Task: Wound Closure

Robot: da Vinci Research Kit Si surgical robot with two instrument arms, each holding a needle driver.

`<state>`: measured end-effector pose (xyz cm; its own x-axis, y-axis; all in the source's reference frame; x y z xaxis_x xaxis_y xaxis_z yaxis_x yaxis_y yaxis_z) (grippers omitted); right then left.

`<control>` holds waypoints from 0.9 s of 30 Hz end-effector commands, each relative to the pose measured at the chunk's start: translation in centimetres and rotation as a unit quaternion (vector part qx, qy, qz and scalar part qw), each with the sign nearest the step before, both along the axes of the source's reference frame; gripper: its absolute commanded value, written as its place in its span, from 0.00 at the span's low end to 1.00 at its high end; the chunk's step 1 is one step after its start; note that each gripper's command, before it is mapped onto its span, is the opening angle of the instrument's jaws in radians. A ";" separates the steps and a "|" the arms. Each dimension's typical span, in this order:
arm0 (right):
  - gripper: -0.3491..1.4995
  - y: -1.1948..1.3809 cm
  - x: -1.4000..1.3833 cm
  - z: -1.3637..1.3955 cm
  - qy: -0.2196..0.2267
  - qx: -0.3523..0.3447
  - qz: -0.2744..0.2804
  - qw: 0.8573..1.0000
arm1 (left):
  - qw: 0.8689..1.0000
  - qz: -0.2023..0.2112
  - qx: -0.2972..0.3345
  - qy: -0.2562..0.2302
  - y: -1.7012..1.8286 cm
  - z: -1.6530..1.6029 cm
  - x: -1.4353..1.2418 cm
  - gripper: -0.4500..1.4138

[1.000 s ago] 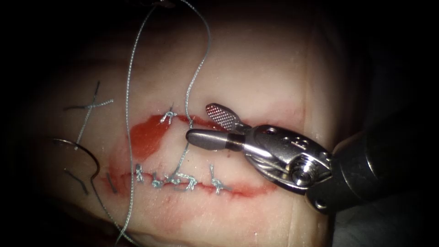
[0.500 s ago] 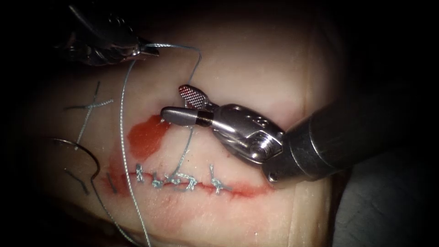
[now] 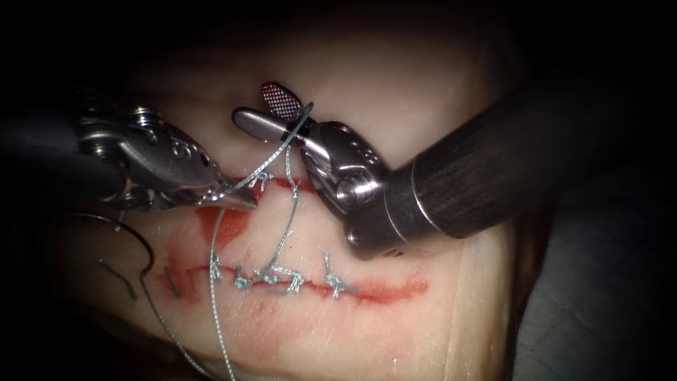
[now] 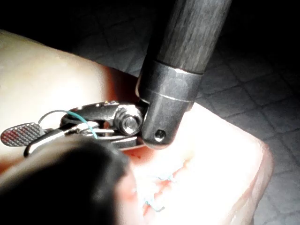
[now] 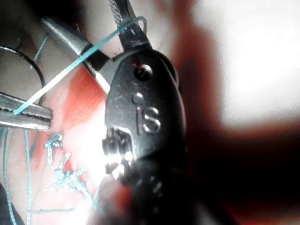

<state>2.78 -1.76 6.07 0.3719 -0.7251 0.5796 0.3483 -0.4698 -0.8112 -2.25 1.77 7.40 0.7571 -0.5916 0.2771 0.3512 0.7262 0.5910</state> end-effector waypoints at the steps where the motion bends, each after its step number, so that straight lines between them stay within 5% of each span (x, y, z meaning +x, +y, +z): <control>1: 0.58 0.02 0.11 -0.04 0.008 -0.003 -0.004 1.000 | 1.000 0.004 0.008 0.003 0.03 0.12 -0.05 0.00; 9: 0.57 0.05 0.12 -0.18 0.127 -0.046 -0.060 0.989 | 0.996 0.062 -0.020 0.061 0.31 0.68 0.06 0.00; 15: 0.57 0.08 0.13 -0.31 0.151 -0.056 -0.080 0.984 | 0.994 0.085 -0.031 0.060 0.52 1.02 0.15 0.00; 22: 0.57 0.14 0.17 -0.37 0.169 -0.072 -0.155 0.971 | 0.985 0.168 -0.048 0.002 0.81 1.23 0.17 0.00; 27: 0.54 0.11 0.19 -0.37 0.162 -0.103 -0.265 0.945 | 0.972 0.217 -0.066 -0.059 0.95 1.31 0.02 0.00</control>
